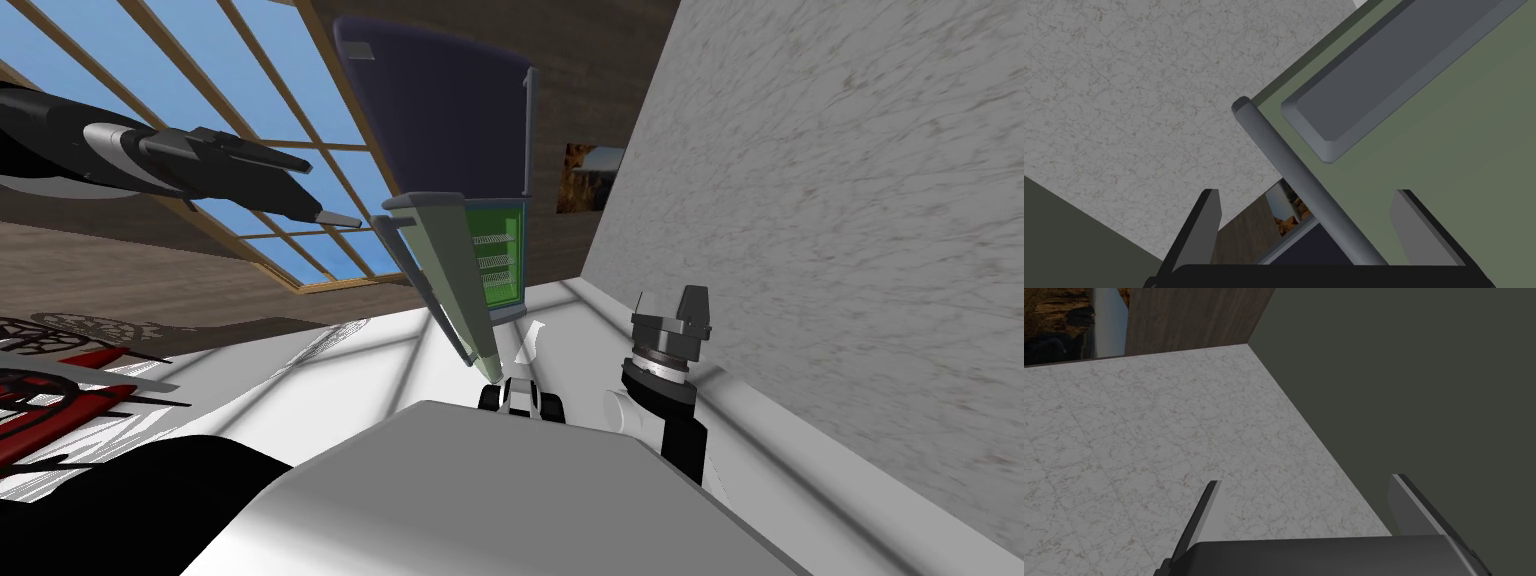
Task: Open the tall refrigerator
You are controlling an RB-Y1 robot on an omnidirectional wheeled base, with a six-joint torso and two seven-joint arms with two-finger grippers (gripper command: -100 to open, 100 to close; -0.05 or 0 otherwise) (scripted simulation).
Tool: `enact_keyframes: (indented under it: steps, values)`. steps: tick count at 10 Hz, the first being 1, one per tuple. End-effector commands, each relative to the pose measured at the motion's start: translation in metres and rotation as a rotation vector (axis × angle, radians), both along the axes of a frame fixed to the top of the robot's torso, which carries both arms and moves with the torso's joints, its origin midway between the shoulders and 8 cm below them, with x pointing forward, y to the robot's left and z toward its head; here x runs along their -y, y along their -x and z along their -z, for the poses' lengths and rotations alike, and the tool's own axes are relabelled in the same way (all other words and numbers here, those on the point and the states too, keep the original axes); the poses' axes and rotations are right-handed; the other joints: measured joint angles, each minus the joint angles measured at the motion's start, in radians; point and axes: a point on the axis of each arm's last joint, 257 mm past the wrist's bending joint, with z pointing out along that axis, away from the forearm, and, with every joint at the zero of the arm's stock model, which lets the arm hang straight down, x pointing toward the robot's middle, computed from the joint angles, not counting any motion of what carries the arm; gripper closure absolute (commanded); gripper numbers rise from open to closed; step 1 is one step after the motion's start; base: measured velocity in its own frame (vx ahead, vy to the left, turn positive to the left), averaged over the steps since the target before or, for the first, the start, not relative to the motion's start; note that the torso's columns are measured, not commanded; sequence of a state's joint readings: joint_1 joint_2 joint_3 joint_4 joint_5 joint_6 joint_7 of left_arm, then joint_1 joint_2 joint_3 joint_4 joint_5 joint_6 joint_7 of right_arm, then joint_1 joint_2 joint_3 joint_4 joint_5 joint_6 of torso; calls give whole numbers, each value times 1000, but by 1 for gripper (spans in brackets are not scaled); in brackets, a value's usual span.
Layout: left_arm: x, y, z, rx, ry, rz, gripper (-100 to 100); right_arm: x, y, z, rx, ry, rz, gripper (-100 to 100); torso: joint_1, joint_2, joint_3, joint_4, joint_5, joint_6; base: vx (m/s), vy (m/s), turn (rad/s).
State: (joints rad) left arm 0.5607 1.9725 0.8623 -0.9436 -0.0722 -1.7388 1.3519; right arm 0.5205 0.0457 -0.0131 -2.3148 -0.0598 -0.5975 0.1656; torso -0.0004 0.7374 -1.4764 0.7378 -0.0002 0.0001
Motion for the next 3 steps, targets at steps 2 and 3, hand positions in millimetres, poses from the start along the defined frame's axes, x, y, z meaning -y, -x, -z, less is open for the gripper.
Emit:
enact_keyframes:
  steps: [2,3]
  values:
    - [0,0,0,0,0,0,0,0,0,0,0,0,0,0,0,1,0,0,0,0,0,0,0]
    - [0,0,0,0,0,0,0,0,0,0,0,0,0,0,0,1,0,0,0,0,0,0,0]
